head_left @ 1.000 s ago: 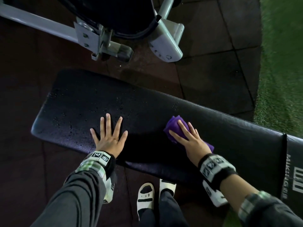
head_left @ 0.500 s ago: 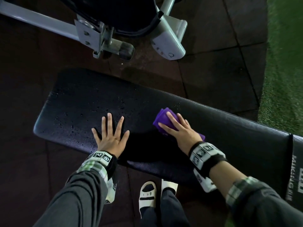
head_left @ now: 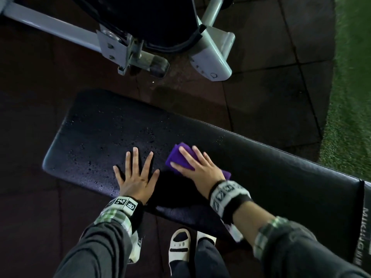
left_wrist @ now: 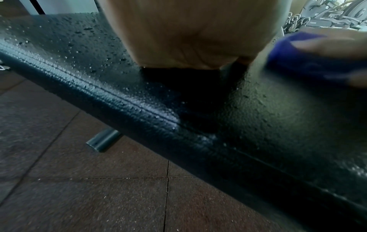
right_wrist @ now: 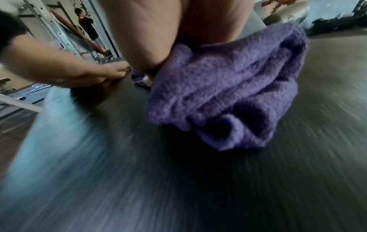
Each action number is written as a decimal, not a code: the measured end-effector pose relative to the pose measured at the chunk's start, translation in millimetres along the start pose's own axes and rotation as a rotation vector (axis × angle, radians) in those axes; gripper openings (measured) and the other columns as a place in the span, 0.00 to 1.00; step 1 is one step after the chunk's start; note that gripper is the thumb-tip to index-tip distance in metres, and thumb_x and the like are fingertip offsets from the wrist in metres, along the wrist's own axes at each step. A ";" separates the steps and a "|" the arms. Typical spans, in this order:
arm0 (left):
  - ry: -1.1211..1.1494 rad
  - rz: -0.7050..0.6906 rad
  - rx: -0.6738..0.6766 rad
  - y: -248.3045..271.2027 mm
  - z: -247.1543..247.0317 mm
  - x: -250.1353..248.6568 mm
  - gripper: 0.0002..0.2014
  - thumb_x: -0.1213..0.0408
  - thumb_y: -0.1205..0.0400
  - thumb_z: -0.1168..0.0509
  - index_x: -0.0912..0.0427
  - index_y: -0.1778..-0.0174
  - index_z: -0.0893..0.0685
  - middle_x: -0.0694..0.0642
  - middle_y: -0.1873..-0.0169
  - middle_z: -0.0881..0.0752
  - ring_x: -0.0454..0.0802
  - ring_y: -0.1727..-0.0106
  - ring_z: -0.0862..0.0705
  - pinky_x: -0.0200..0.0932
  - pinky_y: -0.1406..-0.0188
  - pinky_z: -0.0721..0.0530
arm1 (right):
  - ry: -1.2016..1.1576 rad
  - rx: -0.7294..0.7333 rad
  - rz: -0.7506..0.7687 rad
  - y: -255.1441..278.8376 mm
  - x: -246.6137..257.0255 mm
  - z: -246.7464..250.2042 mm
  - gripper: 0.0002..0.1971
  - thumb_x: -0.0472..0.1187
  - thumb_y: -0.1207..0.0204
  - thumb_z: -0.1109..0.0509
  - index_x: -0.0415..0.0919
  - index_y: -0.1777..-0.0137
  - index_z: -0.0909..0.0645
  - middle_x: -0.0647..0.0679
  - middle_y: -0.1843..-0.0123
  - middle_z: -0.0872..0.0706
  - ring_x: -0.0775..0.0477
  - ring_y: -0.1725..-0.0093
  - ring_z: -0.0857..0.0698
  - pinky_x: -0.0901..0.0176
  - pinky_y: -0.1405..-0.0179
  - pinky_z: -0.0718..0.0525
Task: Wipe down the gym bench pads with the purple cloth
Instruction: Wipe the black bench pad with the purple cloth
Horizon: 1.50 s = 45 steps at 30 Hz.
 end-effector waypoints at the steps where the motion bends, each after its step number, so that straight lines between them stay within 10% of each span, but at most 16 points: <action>1: 0.001 0.006 -0.013 0.1 0.2 0.4 0.34 0.31 0.29 0.72 0.28 0.24 0.69 0.40 0.26 0.82 0.39 0.27 0.84 0.55 0.35 0.87 | 0.016 0.016 0.007 -14.4 -10.3 6.2 0.32 0.45 0.21 0.52 0.67 0.21 0.61 0.52 0.17 0.66 0.35 0.18 0.59 0.39 0.21 0.49; 9: 0.008 0.015 -0.038 0.1 -1.5 1.5 0.31 0.31 0.27 0.71 0.22 0.30 0.78 0.39 0.26 0.84 0.41 0.24 0.81 0.55 0.33 0.86 | -0.140 -0.070 -0.327 -1.8 -122.4 15.4 0.34 0.36 0.18 0.45 0.60 0.19 0.57 0.46 0.16 0.59 0.30 0.19 0.55 0.33 0.22 0.45; 17: -0.015 0.012 0.004 -1.0 -0.9 0.4 0.33 0.30 0.30 0.76 0.28 0.26 0.74 0.40 0.28 0.86 0.42 0.26 0.84 0.53 0.37 0.89 | -0.095 0.037 -0.139 63.4 -29.1 -34.3 0.34 0.41 0.28 0.50 0.61 0.21 0.43 0.42 0.19 0.40 0.25 0.26 0.34 0.35 0.33 0.32; 22: -0.002 0.028 -0.044 -1.9 0.4 0.9 0.35 0.30 0.29 0.72 0.27 0.24 0.69 0.38 0.26 0.81 0.39 0.25 0.82 0.52 0.35 0.88 | -0.076 -0.028 -0.058 -11.9 -30.9 10.1 0.31 0.45 0.21 0.55 0.69 0.21 0.59 0.53 0.17 0.68 0.34 0.18 0.61 0.42 0.21 0.52; 29: 0.002 -0.001 -0.035 -1.8 -1.5 1.5 0.33 0.30 0.29 0.74 0.26 0.26 0.74 0.39 0.27 0.85 0.41 0.25 0.83 0.52 0.38 0.90 | 0.018 0.012 -0.199 4.9 -110.1 -0.1 0.48 0.29 0.30 0.49 0.72 0.25 0.73 0.53 0.16 0.64 0.31 0.19 0.59 0.34 0.22 0.43; 36: 0.019 -0.026 -0.062 -0.7 -1.9 2.9 0.33 0.30 0.28 0.73 0.28 0.24 0.70 0.39 0.26 0.83 0.40 0.25 0.82 0.52 0.36 0.90 | -0.059 0.050 -0.152 51.1 -24.0 -26.6 0.32 0.43 0.29 0.48 0.62 0.22 0.39 0.44 0.20 0.39 0.25 0.29 0.28 0.39 0.36 0.26; 41: 0.045 -0.027 -0.166 -2.2 -0.9 6.4 0.33 0.32 0.24 0.61 0.27 0.20 0.59 0.38 0.20 0.73 0.39 0.20 0.74 0.55 0.29 0.83 | -0.125 -0.036 -0.123 -20.1 -30.9 14.6 0.35 0.37 0.22 0.50 0.68 0.21 0.56 0.54 0.17 0.66 0.32 0.18 0.57 0.41 0.21 0.50; 45: 0.087 -0.038 -0.247 -6.3 13.4 1.3 0.34 0.35 0.23 0.52 0.34 0.19 0.46 0.49 0.15 0.51 0.51 0.16 0.54 0.67 0.22 0.62 | -0.216 -0.092 -0.308 -34.6 -86.9 37.7 0.37 0.36 0.19 0.44 0.70 0.22 0.56 0.53 0.16 0.59 0.33 0.19 0.51 0.37 0.23 0.49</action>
Point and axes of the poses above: each hand's wrist, its own y-axis away from the middle knuckle, its own z-axis out of the back of the hand, x = y × z, the point moved 6 cm from there along -y, towards the middle knuckle
